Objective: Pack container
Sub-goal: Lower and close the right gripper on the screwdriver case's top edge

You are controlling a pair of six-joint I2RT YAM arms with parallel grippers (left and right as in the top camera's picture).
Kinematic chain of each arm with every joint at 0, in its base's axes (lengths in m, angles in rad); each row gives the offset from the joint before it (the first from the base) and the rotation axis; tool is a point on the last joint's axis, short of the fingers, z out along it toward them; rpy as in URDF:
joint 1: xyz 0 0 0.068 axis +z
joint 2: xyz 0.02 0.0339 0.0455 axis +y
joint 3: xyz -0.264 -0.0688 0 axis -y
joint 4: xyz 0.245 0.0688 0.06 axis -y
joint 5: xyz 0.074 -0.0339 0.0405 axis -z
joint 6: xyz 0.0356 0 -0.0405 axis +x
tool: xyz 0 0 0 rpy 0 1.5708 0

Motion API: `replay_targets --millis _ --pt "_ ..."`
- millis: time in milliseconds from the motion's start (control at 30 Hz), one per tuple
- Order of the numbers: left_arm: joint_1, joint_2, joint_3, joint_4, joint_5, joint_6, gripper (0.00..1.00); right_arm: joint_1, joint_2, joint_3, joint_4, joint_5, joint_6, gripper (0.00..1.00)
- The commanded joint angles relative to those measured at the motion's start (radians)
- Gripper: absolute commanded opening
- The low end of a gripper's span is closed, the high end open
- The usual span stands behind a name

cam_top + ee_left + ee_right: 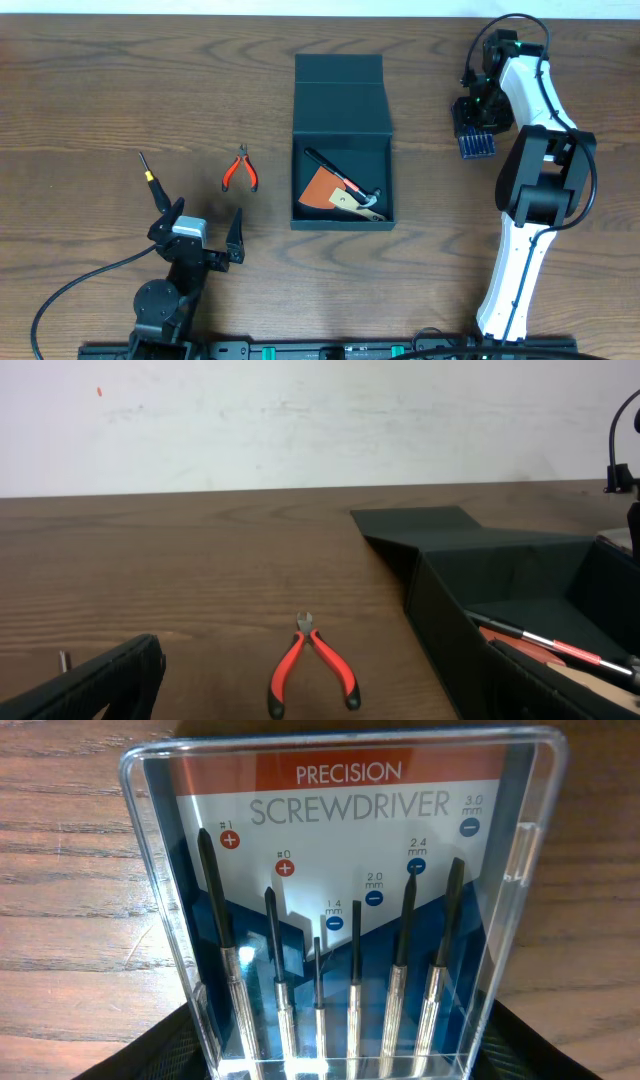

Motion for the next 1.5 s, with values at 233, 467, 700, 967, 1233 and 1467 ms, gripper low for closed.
replay_targets --millis 233,467,700,967,1233,1467 --pt "-0.006 -0.006 -0.016 -0.036 0.022 -0.005 0.99 0.006 0.028 0.01 -0.001 -0.005 -0.009 0.46" --pt "-0.006 -0.006 -0.016 -0.036 0.022 -0.005 0.99 0.006 0.023 0.01 0.0 -0.005 -0.002 0.46" --pt "-0.006 -0.006 -0.016 -0.036 0.022 -0.005 0.98 0.006 0.016 0.011 0.0 -0.005 -0.002 0.45" --pt "-0.006 -0.006 -0.016 -0.036 0.022 -0.005 0.99 0.006 0.016 0.025 -0.003 -0.005 -0.002 0.45" --pt "-0.006 -0.006 -0.016 -0.036 0.022 -0.005 0.99 0.006 0.016 0.08 -0.024 -0.005 -0.002 0.41" --pt "-0.006 -0.006 -0.016 -0.036 0.022 -0.005 0.99 0.006 0.016 0.113 -0.042 -0.005 -0.002 0.42"
